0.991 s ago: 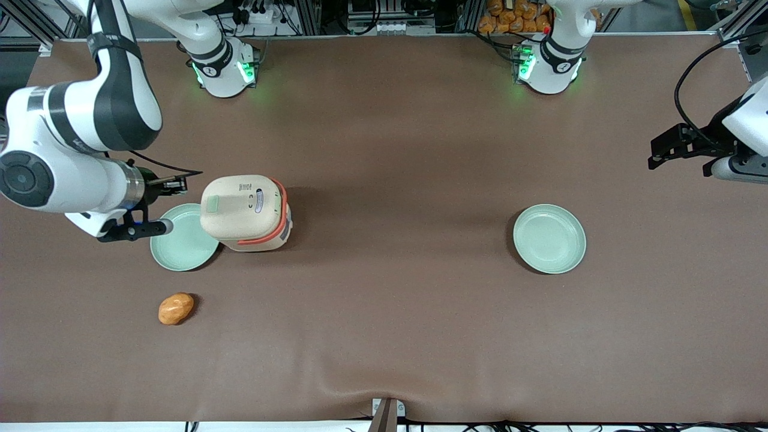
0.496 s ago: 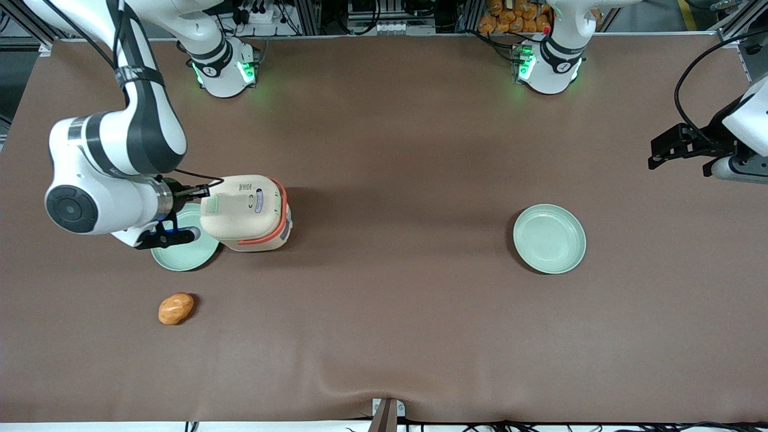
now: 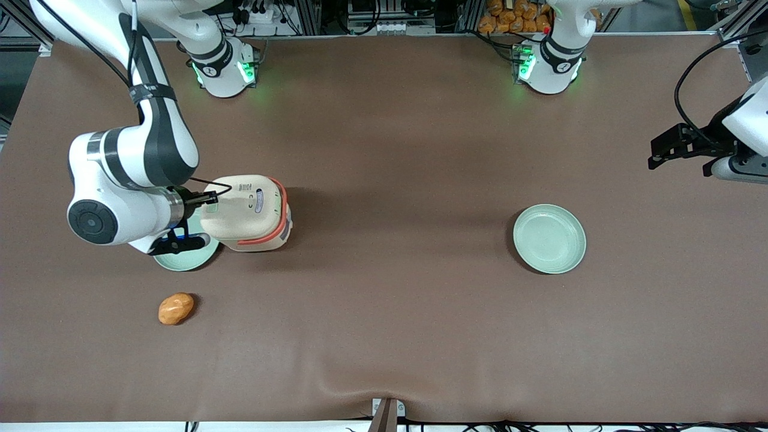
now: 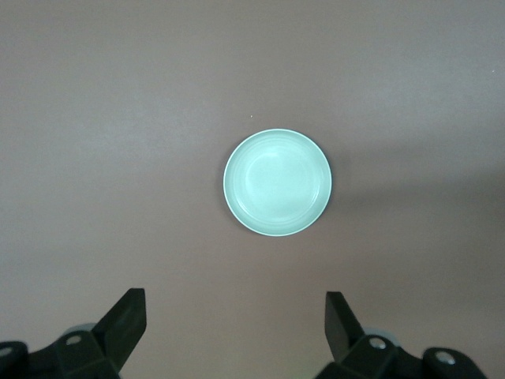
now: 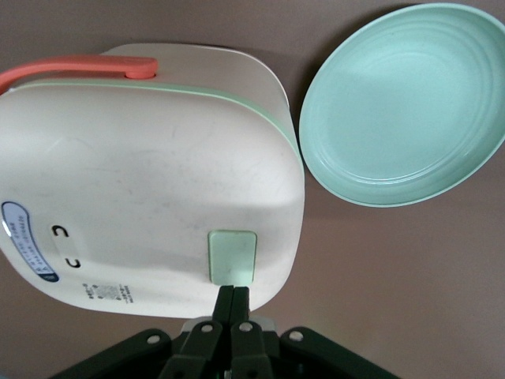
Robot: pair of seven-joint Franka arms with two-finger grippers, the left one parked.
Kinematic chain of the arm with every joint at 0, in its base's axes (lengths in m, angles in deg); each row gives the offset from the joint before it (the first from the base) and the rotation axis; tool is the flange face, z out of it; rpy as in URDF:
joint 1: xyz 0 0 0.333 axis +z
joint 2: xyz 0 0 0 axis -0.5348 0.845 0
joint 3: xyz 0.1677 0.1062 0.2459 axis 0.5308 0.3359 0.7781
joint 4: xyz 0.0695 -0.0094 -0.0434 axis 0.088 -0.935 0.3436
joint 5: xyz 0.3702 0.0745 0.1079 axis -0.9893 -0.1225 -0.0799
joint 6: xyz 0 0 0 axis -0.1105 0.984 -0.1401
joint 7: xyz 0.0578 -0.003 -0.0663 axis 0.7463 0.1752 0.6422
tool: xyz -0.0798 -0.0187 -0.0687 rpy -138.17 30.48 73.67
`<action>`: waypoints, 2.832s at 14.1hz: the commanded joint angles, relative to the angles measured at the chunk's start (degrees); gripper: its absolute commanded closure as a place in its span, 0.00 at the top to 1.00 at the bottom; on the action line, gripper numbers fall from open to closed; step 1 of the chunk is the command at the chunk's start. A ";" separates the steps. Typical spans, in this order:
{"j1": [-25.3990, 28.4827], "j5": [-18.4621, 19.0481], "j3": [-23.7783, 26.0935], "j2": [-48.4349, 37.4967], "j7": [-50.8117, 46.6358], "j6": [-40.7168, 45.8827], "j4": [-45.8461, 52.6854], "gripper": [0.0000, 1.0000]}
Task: Press rice cooker button with right arm
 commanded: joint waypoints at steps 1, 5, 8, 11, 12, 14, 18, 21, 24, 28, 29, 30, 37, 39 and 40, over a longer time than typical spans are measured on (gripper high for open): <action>0.93 -0.77 -0.34 0.61 -0.52 -0.26 -0.29 0.01; 1.02 -0.77 -0.34 1.41 -0.44 -0.43 -0.38 0.01; 1.02 -0.68 -0.34 2.02 -0.44 -1.57 -0.38 0.01; 1.10 -0.68 -0.34 2.37 -0.44 -2.27 -0.73 0.01; 1.02 -0.68 -0.34 2.81 -0.44 -2.45 -0.81 0.01; 1.10 -0.68 -0.34 2.90 -0.35 -2.63 -0.81 0.01; 0.84 -0.59 -0.43 2.29 -0.52 -2.46 -0.29 0.08; 0.49 -0.51 -0.43 0.01 -0.61 -2.10 1.38 0.41; -0.39 -0.42 -0.34 -2.54 -0.44 -2.46 4.10 1.00; -1.00 0.11 -0.34 -7.02 -0.43 -1.40 5.51 1.00; -1.18 0.20 -0.34 -8.07 -0.44 -0.79 5.60 1.00; -1.88 0.20 -0.25 -9.04 -0.44 -0.44 5.69 1.00; -6.71 1.16 -0.07 -17.57 0.18 3.70 5.51 1.00; -8.12 2.91 -0.16 -19.15 0.18 3.61 5.34 1.00; -8.73 3.88 -0.16 -19.59 0.27 3.61 5.34 1.00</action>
